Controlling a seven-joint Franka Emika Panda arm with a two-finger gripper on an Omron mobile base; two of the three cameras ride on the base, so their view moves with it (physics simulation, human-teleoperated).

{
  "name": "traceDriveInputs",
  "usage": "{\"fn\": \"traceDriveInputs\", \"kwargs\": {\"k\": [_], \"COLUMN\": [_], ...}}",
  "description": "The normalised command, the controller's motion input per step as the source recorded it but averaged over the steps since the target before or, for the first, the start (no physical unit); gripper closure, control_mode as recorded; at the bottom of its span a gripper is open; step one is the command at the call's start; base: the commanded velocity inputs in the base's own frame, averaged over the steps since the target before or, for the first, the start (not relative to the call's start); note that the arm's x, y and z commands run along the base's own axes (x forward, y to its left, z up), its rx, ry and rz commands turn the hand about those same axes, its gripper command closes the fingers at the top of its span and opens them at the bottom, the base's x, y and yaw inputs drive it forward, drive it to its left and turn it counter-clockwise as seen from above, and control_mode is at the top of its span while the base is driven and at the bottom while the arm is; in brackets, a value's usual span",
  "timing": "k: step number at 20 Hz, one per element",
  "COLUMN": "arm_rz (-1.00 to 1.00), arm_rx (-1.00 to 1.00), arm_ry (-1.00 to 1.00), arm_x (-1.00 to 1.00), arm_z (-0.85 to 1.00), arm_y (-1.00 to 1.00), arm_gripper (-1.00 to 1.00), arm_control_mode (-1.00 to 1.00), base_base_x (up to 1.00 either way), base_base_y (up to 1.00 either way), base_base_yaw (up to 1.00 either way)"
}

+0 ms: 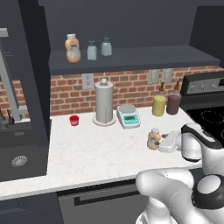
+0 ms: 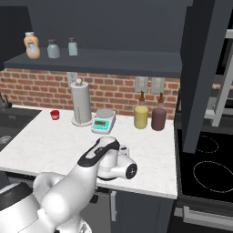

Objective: Put the shaker and condiment bottle from the counter next to their counterparts in the cabinet.

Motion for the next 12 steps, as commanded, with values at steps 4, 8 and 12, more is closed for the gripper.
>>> {"fn": "traceDriveInputs", "kwargs": {"k": [4,8,12], "arm_rz": [0.0,0.0,0.0], "arm_rx": [0.0,0.02,0.02], "arm_ry": [0.0,0.0,0.0], "arm_x": [0.25,0.19,0.09], "arm_z": [-0.1,-0.09,-0.08], "arm_y": [-0.15,-0.25,-0.26], "arm_gripper": [-1.0,-1.0,-1.0], "arm_control_mode": [-1.0,-1.0,-1.0], "base_base_x": [0.0,0.0,0.0], "base_base_y": [0.0,0.0,0.0], "base_base_yaw": [0.0,0.0,0.0]}}
